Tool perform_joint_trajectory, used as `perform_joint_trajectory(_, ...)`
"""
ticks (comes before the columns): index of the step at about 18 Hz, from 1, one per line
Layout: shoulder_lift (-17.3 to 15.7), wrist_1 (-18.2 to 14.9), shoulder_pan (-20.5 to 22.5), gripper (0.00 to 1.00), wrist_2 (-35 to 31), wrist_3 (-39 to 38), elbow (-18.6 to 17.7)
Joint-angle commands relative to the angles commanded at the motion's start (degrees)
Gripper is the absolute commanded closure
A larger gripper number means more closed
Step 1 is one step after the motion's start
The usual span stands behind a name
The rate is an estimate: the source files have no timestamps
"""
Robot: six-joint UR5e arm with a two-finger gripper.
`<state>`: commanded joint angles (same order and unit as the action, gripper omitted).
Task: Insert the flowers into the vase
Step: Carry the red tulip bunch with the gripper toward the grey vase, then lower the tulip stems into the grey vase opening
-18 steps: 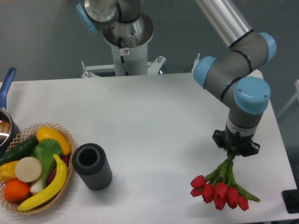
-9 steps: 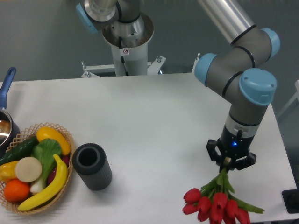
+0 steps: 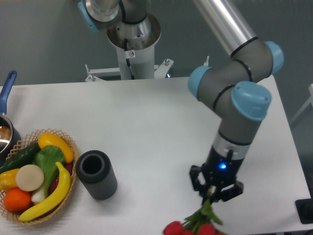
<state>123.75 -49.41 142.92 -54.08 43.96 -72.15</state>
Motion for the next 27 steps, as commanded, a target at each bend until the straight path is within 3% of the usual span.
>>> perform_joint_trajectory(2,-0.7,3.3,-1.6,0.85,3.5,-1.6,-0.3)
perform_joint_trajectory(5,-1.0,3.6,-2.6,0.84,12.0,-1.9,-0.6)
perform_joint_trajectory(11,-6.2,3.9,-1.9,0.84,28.7,-1.3,-5.6)
perform_joint_trajectory(20,-7.3,5.5,-2.0,0.83,41.0,0.2,-7.9)
perform_joint_trajectory(27,-8.0,5.5,-1.9,0.78,48.2,11.3,-16.1)
